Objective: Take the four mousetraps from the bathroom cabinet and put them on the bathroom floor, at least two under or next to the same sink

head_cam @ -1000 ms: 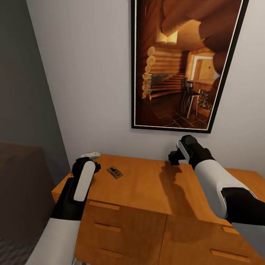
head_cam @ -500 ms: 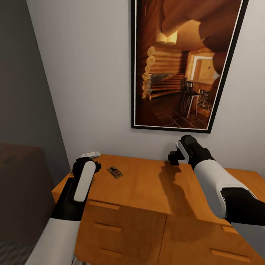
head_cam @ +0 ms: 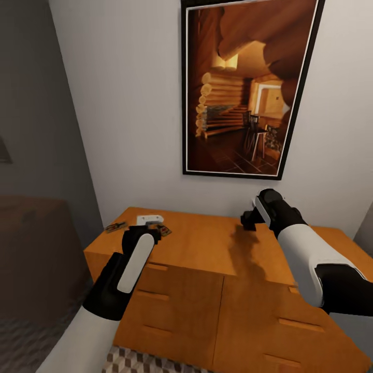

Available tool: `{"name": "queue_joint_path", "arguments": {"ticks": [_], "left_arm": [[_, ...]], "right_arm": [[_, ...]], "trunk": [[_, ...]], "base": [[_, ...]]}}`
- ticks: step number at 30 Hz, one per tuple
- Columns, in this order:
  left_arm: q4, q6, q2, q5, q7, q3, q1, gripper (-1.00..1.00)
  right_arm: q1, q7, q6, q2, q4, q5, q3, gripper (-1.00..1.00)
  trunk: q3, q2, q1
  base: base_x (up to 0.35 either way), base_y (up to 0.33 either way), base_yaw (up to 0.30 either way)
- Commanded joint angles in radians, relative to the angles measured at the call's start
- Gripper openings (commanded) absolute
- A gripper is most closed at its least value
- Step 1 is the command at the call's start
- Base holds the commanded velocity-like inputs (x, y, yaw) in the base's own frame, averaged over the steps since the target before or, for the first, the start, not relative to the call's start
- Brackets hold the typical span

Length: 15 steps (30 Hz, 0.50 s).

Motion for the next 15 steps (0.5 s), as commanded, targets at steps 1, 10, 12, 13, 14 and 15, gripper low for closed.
{"name": "queue_joint_path", "arguments": {"ticks": [1, 10, 12, 13, 14, 15], "left_arm": [[-0.001, 0.006, 0.003, 0.025, 0.010, -0.002, -0.001, -1.00], [0.000, 0.006, 0.062, 0.121, -0.015, -0.004, -0.001, -1.00], [-0.001, 0.006, 0.085, 0.133, -0.048, -0.004, -0.001, -1.00], [-0.001, 0.006, 0.093, 0.137, -0.064, -0.004, -0.001, -1.00], [-0.001, 0.006, 0.111, 0.143, -0.101, -0.004, -0.001, -1.00], [-0.001, 0.006, 0.120, 0.146, -0.122, -0.004, -0.001, -1.00]], "right_arm": [[0.003, 0.002, -0.022, -0.007, -0.001, 0.000, 0.002, -1.00], [0.049, 0.051, -0.123, -0.023, 0.000, -0.002, 0.001, -1.00], [0.051, 0.056, -0.127, -0.023, 0.002, -0.002, 0.001, -1.00], [0.052, 0.057, -0.128, -0.023, 0.003, -0.003, 0.001, -1.00], [0.052, 0.059, -0.130, -0.023, 0.005, -0.003, 0.001, -1.00], [0.053, 0.060, -0.130, -0.023, 0.006, -0.003, 0.001, -1.00]], "trunk": [[-0.001, -0.001, -0.001], [-0.001, -0.001, -0.001], [-0.001, -0.001, -0.001], [-0.001, -0.001, -0.001], [-0.001, -0.001, -0.001], [-0.001, -0.001, -0.001]], "base": [[-0.314, -0.002, 0.000], [-0.316, 0.000, 0.000], [-0.312, 0.000, 0.000], [-0.277, 0.000, 0.000], [-0.186, 0.000, 0.000], [-0.149, 0.000, 0.000]]}}
